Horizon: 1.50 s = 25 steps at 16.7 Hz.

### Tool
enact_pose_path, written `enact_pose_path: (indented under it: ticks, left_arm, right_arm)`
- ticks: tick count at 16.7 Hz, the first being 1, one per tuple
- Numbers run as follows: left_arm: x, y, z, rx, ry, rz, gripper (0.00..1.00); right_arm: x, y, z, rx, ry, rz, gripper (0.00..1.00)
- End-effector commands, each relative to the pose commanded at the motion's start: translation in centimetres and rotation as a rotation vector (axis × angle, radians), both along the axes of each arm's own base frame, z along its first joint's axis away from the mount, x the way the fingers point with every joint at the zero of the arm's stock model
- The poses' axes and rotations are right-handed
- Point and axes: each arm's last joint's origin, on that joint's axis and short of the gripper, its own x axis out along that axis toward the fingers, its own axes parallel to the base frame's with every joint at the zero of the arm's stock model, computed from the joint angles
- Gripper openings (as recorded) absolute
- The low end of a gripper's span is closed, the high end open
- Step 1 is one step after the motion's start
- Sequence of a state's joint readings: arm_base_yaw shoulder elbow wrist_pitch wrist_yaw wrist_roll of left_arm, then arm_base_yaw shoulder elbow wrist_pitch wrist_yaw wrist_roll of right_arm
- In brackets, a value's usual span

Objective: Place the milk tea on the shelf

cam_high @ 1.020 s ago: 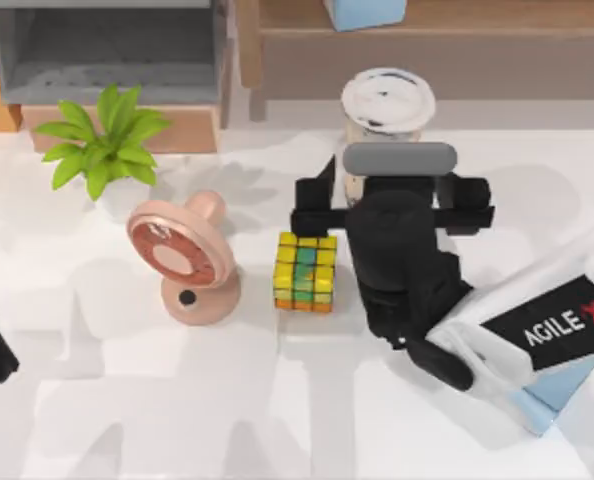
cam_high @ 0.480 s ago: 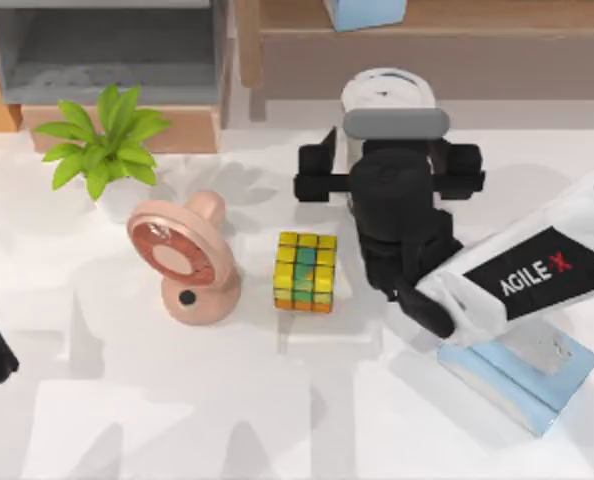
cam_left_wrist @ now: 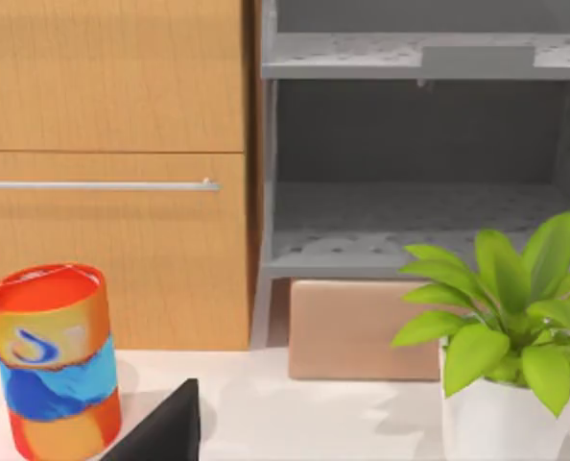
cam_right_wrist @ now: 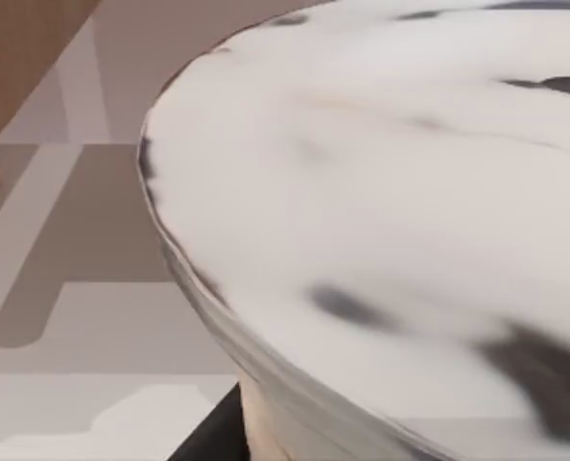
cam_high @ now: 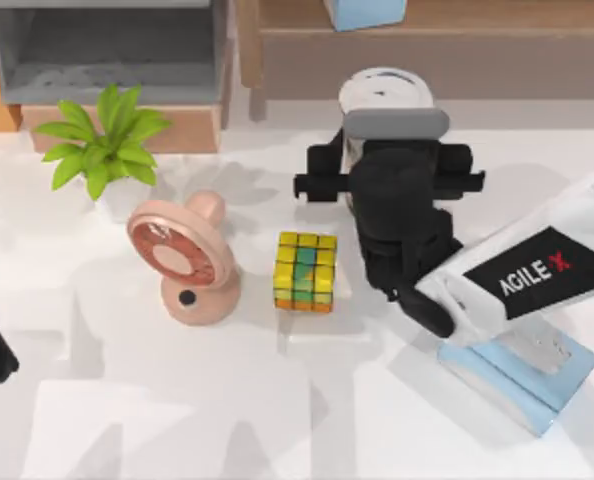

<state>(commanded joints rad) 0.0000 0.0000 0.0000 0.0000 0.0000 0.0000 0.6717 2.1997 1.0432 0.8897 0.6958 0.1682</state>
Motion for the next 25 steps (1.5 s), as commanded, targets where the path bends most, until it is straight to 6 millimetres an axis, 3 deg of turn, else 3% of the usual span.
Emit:
enact_pose_path:
  ticks: [6,7,25]
  left_arm:
    - [0.0,0.0,0.0,0.0,0.0,0.0,1.0]
    - [0.0,0.0,0.0,0.0,0.0,0.0,1.0]
    - [0.0,0.0,0.0,0.0,0.0,0.0,1.0]
  right_arm:
    - [0.0,0.0,0.0,0.0,0.0,0.0,0.02]
    - [0.0,0.0,0.0,0.0,0.0,0.0,0.0]
    - [-0.1,0.0,0.9,0.001,0.002,0.002,0.0]
